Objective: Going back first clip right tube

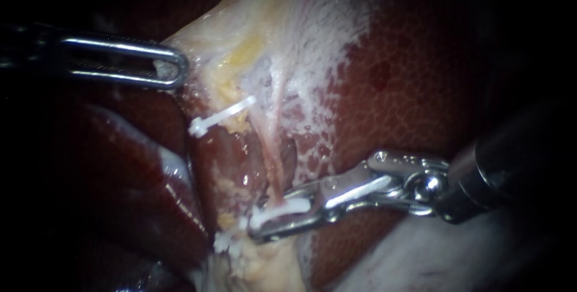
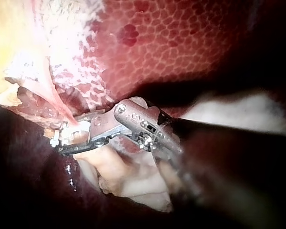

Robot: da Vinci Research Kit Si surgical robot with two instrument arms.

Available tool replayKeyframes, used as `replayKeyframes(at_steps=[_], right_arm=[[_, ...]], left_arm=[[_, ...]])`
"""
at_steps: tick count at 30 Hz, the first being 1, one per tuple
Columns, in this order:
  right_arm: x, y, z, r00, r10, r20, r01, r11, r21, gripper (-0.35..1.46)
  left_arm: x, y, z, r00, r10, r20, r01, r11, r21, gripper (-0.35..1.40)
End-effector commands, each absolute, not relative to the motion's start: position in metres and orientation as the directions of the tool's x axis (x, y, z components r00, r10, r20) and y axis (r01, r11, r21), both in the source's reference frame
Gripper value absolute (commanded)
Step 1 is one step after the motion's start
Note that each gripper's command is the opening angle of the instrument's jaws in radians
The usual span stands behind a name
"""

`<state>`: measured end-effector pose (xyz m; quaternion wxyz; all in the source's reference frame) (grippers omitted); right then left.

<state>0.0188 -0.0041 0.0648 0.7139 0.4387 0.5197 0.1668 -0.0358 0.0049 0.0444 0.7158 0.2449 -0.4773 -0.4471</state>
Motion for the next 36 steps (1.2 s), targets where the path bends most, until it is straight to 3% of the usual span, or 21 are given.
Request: replayKeyframes(at_steps=[1, 10, 15, 23, 28, 36], right_arm=[[0.0189, -0.0041, 0.0648, 0.4, 0.683, -0.612, 0.225, 0.574, 0.788, 0.42], [0.0195, -0.0041, 0.065, 0.369, 0.573, -0.732, 0.282, 0.681, 0.676, 0.52], [0.0196, -0.0041, 0.0651, 0.362, 0.548, -0.755, 0.293, 0.701, 0.65, 0.53], [0.0192, -0.0039, 0.0651, 0.356, 0.541, -0.762, 0.288, 0.712, 0.64, 0.56], [0.018, -0.0033, 0.0644, 0.341, 0.553, -0.76, 0.224, 0.737, 0.637, 0.59], [0.0154, -0.0024, 0.0636, 0.334, 0.566, -0.754, 0.192, 0.742, 0.642, 0.6]], left_arm=[[-0.0358, 0.0049, 0.0444, 0.145, -0.874, 0.464, 0.406, 0.48, 0.777, -0.35], [-0.0358, 0.0049, 0.0444, 0.145, -0.874, 0.464, 0.407, 0.48, 0.777, -0.35], [-0.0358, 0.0049, 0.0444, 0.145, -0.874, 0.464, 0.407, 0.48, 0.777, -0.35], [-0.0358, 0.0049, 0.0444, 0.145, -0.874, 0.465, 0.407, 0.48, 0.777, -0.35], [-0.0358, 0.0049, 0.0444, 0.145, -0.874, 0.465, 0.406, 0.481, 0.777, -0.35], [-0.0358, 0.0048, 0.0447, 0.145, -0.873, 0.466, 0.406, 0.482, 0.776, -0.35]])
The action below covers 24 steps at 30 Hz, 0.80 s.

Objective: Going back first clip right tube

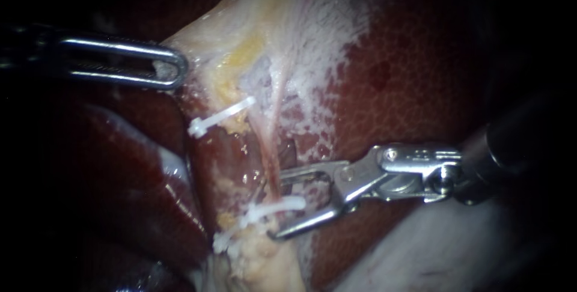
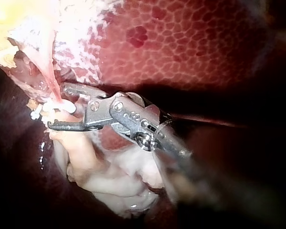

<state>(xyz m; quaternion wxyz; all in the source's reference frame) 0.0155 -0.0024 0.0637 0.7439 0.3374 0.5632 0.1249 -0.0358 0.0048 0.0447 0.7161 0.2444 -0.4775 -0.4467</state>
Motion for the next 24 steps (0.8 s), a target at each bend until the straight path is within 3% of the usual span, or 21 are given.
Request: replayKeyframes(at_steps=[1, 24], right_arm=[[0.0151, -0.0024, 0.0635, 0.333, 0.567, -0.754, 0.19, 0.743, 0.642, 0.6], [0.0078, 0.0024, 0.0588, 0.308, 0.506, -0.806, 0.164, 0.806, 0.569, 0.6]], left_arm=[[-0.0358, 0.0048, 0.0448, 0.145, -0.873, 0.466, 0.406, 0.482, 0.776, -0.35], [-0.0357, 0.0047, 0.0456, 0.146, -0.871, 0.468, 0.406, 0.484, 0.775, -0.35]])
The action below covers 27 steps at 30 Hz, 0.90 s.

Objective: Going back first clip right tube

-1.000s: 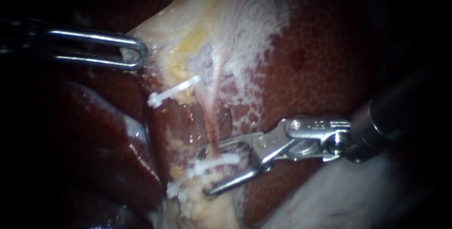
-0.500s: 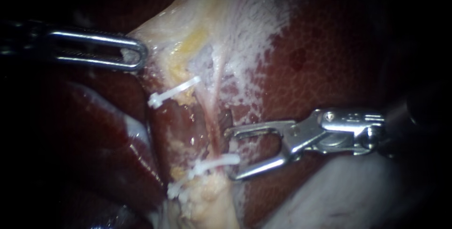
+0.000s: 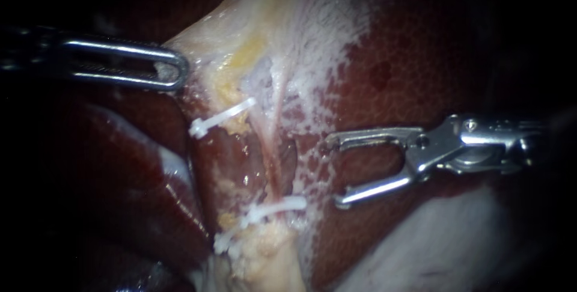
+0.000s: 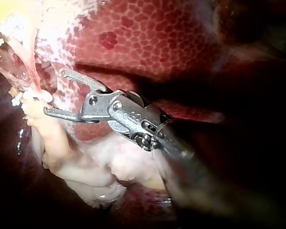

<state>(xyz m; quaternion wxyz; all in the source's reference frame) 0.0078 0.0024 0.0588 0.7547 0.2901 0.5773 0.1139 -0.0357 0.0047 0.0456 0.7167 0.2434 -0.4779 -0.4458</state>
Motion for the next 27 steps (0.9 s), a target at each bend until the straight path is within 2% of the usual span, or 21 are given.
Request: replayKeyframes(at_steps=[1, 11, 27], right_arm=[[0.0076, 0.0026, 0.0587, 0.307, 0.502, -0.808, 0.165, 0.808, 0.565, 0.6], [0.007, 0.0029, 0.0581, 0.306, 0.495, -0.813, 0.171, 0.812, 0.558, 0.6], [0.0064, 0.0029, 0.0581, 0.306, 0.494, -0.814, 0.174, 0.811, 0.558, 0.6]], left_arm=[[-0.0357, 0.0047, 0.0457, 0.146, -0.871, 0.469, 0.406, 0.485, 0.775, -0.35], [-0.0359, 0.0045, 0.0478, 0.147, -0.867, 0.475, 0.409, 0.491, 0.769, -0.35], [-0.0387, 0.0036, 0.0533, 0.185, -0.862, 0.471, 0.399, 0.504, 0.766, -0.35]])
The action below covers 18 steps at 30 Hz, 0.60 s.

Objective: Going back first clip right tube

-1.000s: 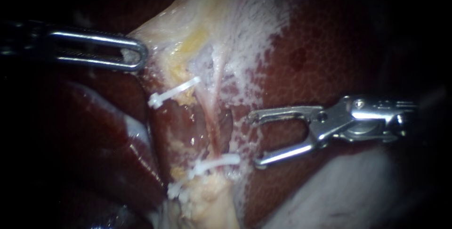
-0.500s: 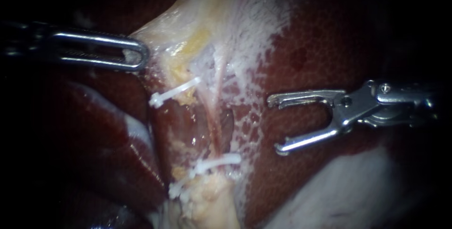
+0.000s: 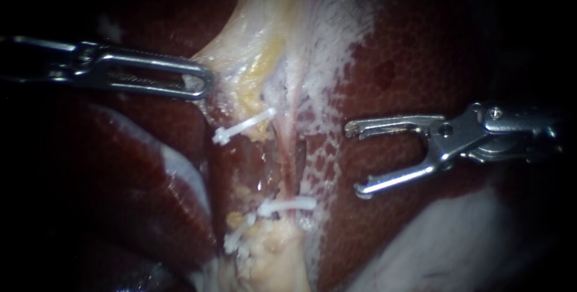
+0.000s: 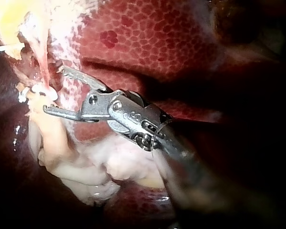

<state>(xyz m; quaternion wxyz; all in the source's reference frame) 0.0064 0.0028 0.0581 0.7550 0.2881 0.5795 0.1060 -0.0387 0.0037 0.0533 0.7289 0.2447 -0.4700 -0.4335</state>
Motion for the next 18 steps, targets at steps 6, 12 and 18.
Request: replayKeyframes(at_steps=[6, 12, 18], right_arm=[[0.0061, 0.003, 0.058, 0.305, 0.49, -0.817, 0.177, 0.814, 0.554, 0.6], [0.0058, 0.0032, 0.0577, 0.305, 0.492, -0.816, 0.177, 0.812, 0.556, 0.6], [0.0057, 0.0032, 0.0577, 0.305, 0.492, -0.816, 0.177, 0.812, 0.556, 0.6]], left_arm=[[-0.0398, 0.003, 0.0543, 0.197, -0.866, 0.46, 0.393, 0.5, 0.772, -0.35], [-0.0402, 0.0026, 0.0545, 0.201, -0.87, 0.45, 0.387, 0.492, 0.78, -0.35], [-0.0406, 0.0023, 0.0545, 0.208, -0.869, 0.449, 0.379, 0.495, 0.782, -0.35]])
